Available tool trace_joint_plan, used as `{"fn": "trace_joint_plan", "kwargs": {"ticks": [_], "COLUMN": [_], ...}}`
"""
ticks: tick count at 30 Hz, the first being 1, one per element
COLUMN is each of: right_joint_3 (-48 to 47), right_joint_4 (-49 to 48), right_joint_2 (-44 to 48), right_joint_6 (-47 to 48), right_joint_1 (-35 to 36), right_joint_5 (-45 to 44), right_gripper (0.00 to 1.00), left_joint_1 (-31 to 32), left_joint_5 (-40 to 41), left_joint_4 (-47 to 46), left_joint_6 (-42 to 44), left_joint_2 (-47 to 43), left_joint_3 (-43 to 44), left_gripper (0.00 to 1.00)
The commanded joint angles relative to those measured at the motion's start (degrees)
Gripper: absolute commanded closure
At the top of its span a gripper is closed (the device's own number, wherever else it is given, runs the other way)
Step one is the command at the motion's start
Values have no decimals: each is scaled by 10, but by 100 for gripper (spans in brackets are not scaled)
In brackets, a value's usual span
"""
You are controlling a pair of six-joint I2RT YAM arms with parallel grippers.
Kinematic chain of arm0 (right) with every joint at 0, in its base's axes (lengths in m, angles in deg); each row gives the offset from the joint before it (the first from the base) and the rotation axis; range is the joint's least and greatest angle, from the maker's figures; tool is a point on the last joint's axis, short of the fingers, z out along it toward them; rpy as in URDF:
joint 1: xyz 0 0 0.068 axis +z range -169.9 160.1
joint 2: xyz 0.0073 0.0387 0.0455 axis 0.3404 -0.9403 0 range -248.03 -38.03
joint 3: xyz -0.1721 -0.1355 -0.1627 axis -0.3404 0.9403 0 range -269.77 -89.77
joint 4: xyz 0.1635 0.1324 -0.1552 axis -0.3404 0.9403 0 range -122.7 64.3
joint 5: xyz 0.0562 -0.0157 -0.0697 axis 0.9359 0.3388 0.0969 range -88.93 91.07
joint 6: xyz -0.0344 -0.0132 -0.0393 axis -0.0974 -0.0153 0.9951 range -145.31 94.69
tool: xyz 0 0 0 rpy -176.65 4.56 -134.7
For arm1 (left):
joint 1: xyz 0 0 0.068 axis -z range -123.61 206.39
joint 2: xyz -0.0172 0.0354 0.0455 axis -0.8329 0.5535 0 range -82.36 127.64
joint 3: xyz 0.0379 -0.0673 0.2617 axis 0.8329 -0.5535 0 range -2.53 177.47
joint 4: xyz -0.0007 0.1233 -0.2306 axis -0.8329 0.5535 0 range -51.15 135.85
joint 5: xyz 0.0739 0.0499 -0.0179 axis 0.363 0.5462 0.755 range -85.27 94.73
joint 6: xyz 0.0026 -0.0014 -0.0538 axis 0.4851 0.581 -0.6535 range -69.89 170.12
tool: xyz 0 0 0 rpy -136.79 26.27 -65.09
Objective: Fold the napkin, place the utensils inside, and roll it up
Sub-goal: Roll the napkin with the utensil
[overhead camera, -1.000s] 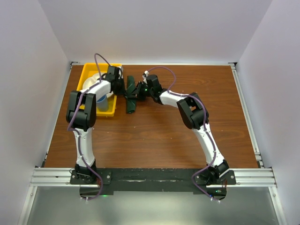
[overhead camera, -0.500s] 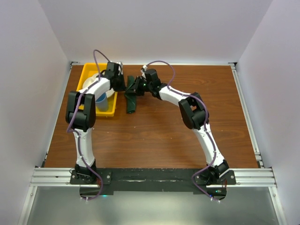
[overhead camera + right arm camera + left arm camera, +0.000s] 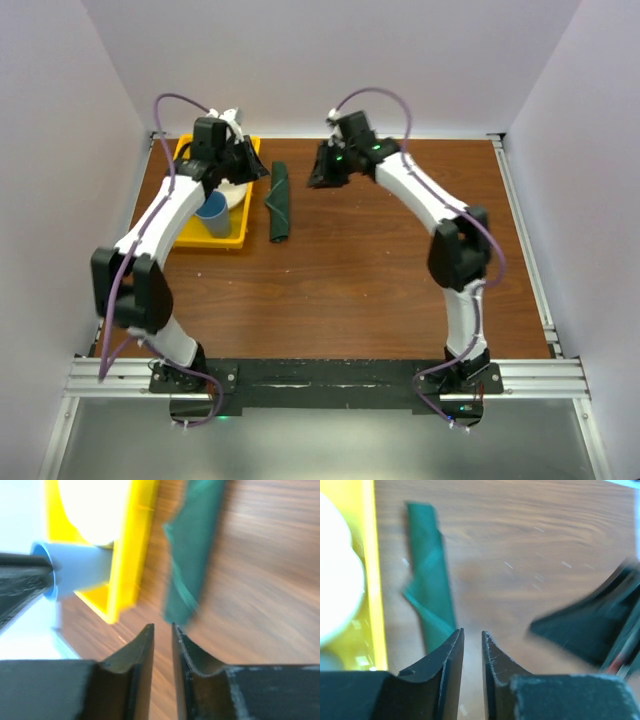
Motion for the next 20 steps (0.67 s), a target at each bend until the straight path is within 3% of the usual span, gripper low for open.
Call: {"fn": "trace_joint_plan", "kwargs": {"ticks": [1,6,8,9,10,14,18,20], "right_joint_3": [34,112,123,132,134,185,305,295], "right_joint_4": [245,314,319,324,326,269,139,132], "right_joint_2": [173,340,369,387,395,463,544,563], "right_joint_6": [211,276,280,279,277,232,184,166], "right_joint_1": [-8,-9,-9,-9,-8,-8,-13,-14], "right_joint_5": [-143,-268,-272,-268,-267,-253,-210,-214], "right_gripper": [67,46,25,6,2,2,2,2], "left_joint_1": [2,6,5,5,5,6,8,11], "left_joint_5": [-74,-68,-56,-55,-55,-62,-65,-62], "left_joint_4": [16,74,64,49,48,57,63,67], "left_joint_6": [-42,-22,-38,-40,-41,-44,-46,-44], "left_joint_2": [-158,-268,-300,-307,-310,-308,-309,-309], "left_joint_3": [-81,-55,-60,-62,-58,-49,-43,-36], "left_gripper": [72,64,58,57,57,55,55,55]}}
